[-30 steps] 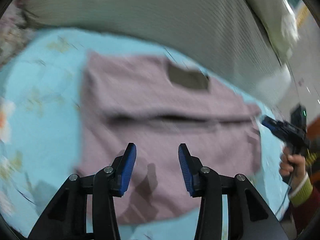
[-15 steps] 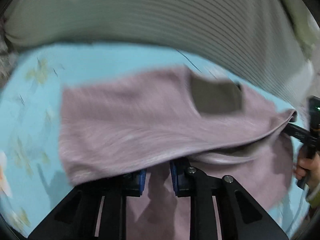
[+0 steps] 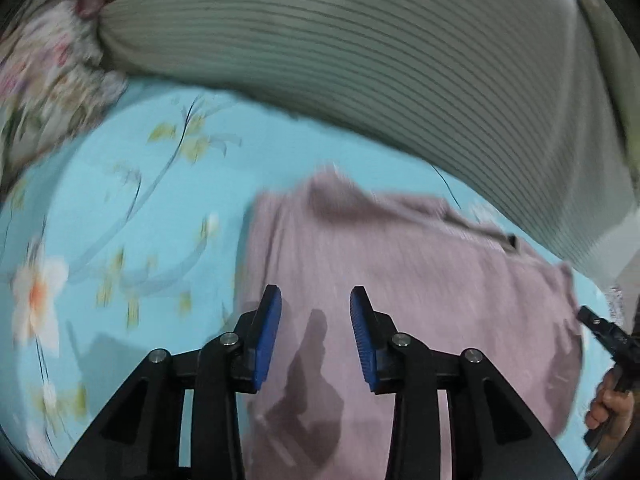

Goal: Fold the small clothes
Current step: 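Release the hem and open both grippers above the folded sweater, then grasp a sweater sleeve edge with the left gripper and lift it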

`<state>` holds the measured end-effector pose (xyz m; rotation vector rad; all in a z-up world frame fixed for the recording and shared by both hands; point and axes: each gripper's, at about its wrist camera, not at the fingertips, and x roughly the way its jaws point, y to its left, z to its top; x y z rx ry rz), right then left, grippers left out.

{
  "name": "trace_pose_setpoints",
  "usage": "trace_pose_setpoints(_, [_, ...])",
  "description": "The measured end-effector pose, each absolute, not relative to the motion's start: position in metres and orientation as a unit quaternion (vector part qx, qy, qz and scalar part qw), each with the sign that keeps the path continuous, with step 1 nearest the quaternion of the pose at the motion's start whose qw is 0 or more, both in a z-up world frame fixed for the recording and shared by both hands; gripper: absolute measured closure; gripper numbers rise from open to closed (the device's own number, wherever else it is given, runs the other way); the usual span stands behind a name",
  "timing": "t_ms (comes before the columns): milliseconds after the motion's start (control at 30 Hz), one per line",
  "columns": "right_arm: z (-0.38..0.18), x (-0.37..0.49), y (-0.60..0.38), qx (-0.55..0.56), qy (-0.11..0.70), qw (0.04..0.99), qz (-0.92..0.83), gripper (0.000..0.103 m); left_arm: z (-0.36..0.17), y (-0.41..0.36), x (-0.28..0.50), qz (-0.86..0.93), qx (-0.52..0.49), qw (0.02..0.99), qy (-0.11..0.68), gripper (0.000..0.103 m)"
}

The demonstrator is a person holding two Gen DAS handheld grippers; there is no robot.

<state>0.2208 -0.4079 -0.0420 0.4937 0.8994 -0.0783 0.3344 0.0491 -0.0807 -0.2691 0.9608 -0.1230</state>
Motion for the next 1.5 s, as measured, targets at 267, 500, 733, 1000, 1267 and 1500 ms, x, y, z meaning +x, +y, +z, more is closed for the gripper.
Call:
trace_pose_setpoints(267, [-0.06,0.17,-0.36,0.253,0.463,0.849,-0.016,0.085,-0.092,0.041,0.215,-0.1,-0.173,0.847,0.492,0.064])
trace_pose_setpoints(500, [-0.063,0.147,-0.342,0.267,0.473,0.84,-0.01,0.085,-0.11,0.028,0.162,-0.109,-0.211,0.82,0.521,0.058])
trace_pose_setpoints(733, [-0.059,0.134,-0.332,0.261,0.48,0.838,-0.006,0.081,-0.124,0.018,0.146,-0.112,-0.231,0.808,0.531,0.054])
trace_pose_setpoints(1000, [-0.054,0.122,-0.326,0.252,0.483,0.839,-0.008,0.06,-0.137,0.02,0.15,-0.096,-0.281,0.799,0.523,0.04])
trace_pose_setpoints(1267, [-0.051,0.124,-0.327,0.245,0.488,0.838,-0.003,0.06,-0.157,0.042,0.18,-0.044,-0.354,0.794,0.492,0.037])
trace_pose_setpoints(1500, [-0.056,0.136,-0.328,0.248,0.491,0.835,0.005,0.06,-0.165,0.059,0.201,-0.018,-0.392,0.794,0.465,0.039])
